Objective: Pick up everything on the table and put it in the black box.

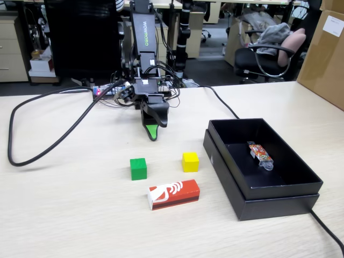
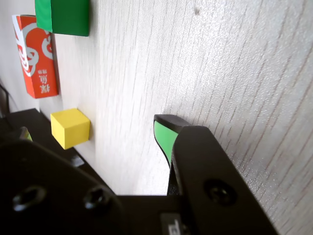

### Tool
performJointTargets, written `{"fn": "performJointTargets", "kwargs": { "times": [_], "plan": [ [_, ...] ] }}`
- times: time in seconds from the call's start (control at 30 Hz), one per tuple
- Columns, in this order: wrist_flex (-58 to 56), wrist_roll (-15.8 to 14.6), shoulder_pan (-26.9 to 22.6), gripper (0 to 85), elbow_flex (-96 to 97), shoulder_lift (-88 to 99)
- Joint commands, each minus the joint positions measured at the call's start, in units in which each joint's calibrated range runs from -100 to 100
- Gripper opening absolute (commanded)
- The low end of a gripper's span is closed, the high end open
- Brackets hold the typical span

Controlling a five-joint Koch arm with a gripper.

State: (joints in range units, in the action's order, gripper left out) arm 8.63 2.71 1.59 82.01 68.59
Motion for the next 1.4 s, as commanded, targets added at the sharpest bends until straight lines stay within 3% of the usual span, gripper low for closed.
{"fn": "performJointTargets", "kwargs": {
  "times": [0.0,0.33,0.5,0.53,0.63,0.97,1.17,1.37],
  "plan": [
    [-0.82,0.15,-0.39,48.3,0.86,0.09],
    [-2.03,-0.44,-0.24,47.5,-1.50,-0.26],
    [-26.13,-3.66,-0.68,47.6,-17.91,-0.14],
    [-35.20,-5.62,-1.71,47.7,-25.53,-0.72],
    [-45.31,-8.69,-3.91,47.9,-36.13,-3.47],
    [-60.43,-14.51,-7.33,47.2,-70.22,-32.04],
    [-65.70,-16.07,-7.86,44.8,-85.27,-46.96],
    [-65.87,-16.95,-7.67,44.9,-86.81,-53.38]
  ]
}}
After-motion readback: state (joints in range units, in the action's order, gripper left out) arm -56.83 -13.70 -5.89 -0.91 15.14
